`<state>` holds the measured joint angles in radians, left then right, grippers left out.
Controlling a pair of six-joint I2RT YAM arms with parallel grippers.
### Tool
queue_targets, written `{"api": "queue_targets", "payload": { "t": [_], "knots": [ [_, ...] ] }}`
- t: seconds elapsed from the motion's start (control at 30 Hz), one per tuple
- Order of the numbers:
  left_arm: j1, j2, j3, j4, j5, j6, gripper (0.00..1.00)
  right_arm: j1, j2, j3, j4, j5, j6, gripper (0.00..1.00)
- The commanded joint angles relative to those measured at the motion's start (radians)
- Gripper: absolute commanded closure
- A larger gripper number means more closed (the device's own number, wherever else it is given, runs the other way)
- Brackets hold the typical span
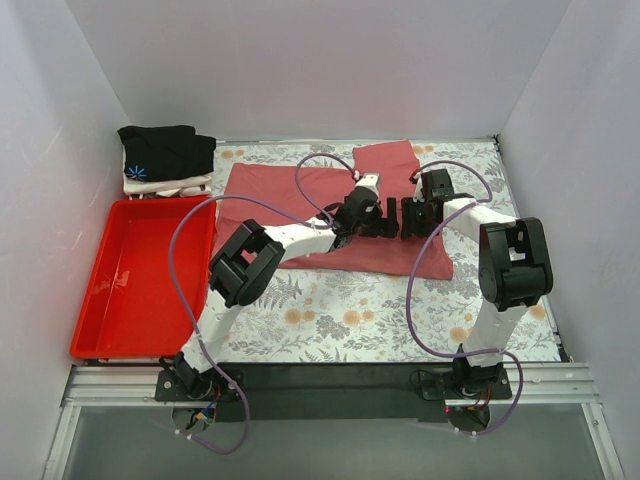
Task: Fold and stack the t-shirts
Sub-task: Fold the tshirt
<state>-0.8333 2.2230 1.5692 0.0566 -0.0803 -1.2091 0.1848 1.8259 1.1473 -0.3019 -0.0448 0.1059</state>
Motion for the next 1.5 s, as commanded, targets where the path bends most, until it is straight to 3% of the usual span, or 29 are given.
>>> {"api": "queue_targets", "payload": {
  "t": [0.0,0.43,0.8,1.0,1.2,1.47],
  "knots": [
    [-0.003,0.026,0.055,0.011,-0.010,-0.001,0.18,-0.001,-0.039,-0.011,0.026,-0.003,-0.008,0.56],
    [0.068,0.047,0.077,-0.052,-0.317,0.020,0.16,0.001,-0.047,-0.024,0.026,-0.013,-0.011,0.57],
    [0.089,0.013,0.048,0.049,-0.240,0.059,0.16,-0.001,-0.042,-0.026,0.026,-0.020,-0.015,0.57],
    [0.122,0.023,0.052,0.065,-0.182,0.029,0.28,0.001,-0.050,-0.032,0.026,-0.018,-0.017,0.57],
    [0.122,0.044,0.066,0.072,-0.154,0.042,0.50,-0.001,-0.043,-0.031,0.026,-0.027,-0.018,0.57],
    [0.122,0.090,0.117,0.042,-0.092,0.042,0.54,0.001,-0.046,-0.032,0.024,-0.032,-0.020,0.57]
  ]
}}
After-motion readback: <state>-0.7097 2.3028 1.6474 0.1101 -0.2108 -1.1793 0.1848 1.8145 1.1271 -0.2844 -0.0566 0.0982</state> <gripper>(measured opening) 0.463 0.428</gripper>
